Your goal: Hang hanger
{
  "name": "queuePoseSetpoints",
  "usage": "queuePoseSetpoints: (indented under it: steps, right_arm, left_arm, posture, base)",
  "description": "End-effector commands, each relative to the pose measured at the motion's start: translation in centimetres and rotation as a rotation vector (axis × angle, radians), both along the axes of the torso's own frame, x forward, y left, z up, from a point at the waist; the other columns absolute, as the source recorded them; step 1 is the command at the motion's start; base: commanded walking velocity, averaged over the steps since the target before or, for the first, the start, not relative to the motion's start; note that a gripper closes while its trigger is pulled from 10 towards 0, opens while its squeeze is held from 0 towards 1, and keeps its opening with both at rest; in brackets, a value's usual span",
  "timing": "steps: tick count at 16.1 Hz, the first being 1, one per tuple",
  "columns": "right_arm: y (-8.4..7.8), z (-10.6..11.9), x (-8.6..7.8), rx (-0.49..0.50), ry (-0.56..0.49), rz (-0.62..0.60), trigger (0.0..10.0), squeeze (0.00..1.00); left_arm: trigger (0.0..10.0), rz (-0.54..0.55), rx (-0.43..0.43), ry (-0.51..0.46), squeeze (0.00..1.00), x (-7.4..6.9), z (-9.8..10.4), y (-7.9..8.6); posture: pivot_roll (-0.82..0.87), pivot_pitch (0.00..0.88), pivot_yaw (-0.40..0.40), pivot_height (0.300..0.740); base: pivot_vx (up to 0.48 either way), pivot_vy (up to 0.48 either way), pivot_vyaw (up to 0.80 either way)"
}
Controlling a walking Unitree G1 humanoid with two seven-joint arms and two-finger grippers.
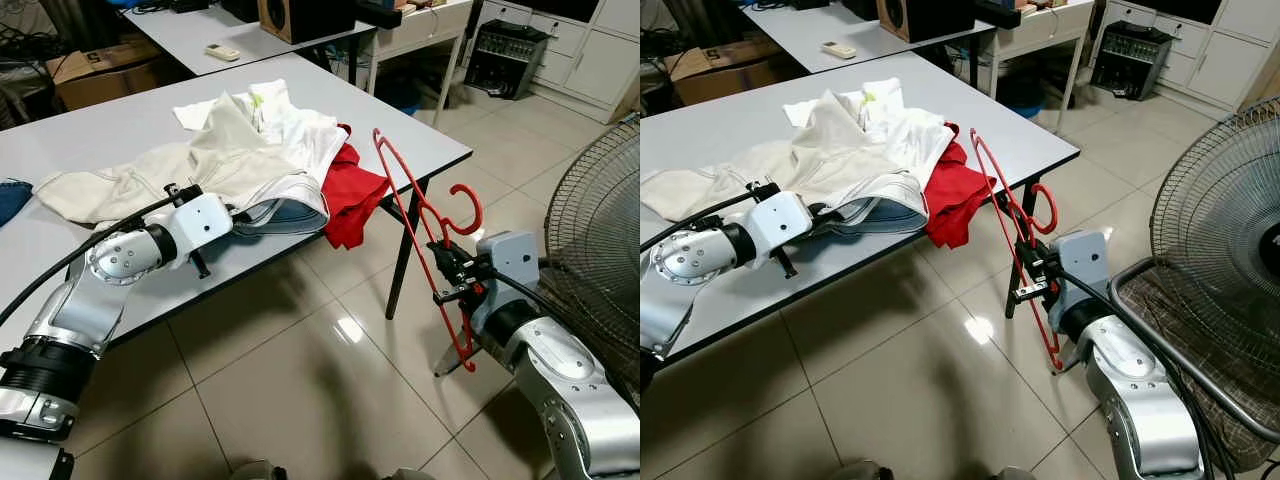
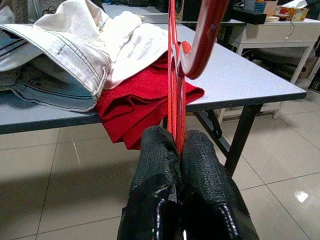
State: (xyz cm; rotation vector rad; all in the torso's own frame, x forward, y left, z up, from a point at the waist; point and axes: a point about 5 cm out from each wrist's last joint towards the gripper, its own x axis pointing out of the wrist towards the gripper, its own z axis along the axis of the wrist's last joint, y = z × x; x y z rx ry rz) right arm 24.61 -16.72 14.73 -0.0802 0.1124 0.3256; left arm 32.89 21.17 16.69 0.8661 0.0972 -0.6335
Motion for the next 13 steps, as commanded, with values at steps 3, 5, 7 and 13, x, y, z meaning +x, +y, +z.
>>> queuePoseSetpoints:
  steps: [3, 5, 7, 13]
  right_arm:
    - [0.0, -0.2, 0.0, -0.001, 0.007, 0.01, 10.0, 0.0]
    - [0.0, -0.2, 0.0, -0.007, 0.007, 0.013, 10.0, 0.0]
    - [-0.1, -0.3, 0.0, -0.013, 0.005, 0.005, 10.0, 0.0]
    - [0.2, -0.9, 0.1, -0.001, 0.016, -0.011, 10.0, 0.0]
  left_arm:
    - [0.0, -0.038, -0.046, 0.015, 0.0, -0.4, 0.2, -0.9]
    - [0.0, 0.0, -0.027, -0.031, 0.0, -0.2, -0.1, -0.9]
    - [0.0, 0.115, 0.067, -0.183, 0.0, 0.0, -0.7, -0.3]
    - [0.0, 0.238, 0.144, -0.661, 0.0, -1.8, -1.9, -2.1]
  posture:
    - [-0.13, 0.0, 0.038, 0.705]
    - [-0.13, 0.0, 0.038, 0.705]
    - [-0.13, 0.0, 0.036, 0.705]
    - [-0.13, 0.0, 0.04, 0.705]
  base:
    - [0.0, 0.0, 0.0]
    - [0.0, 0.0, 0.0]
    - [0.0, 0.0, 0.0]
    - [0.0, 0.0, 0.0]
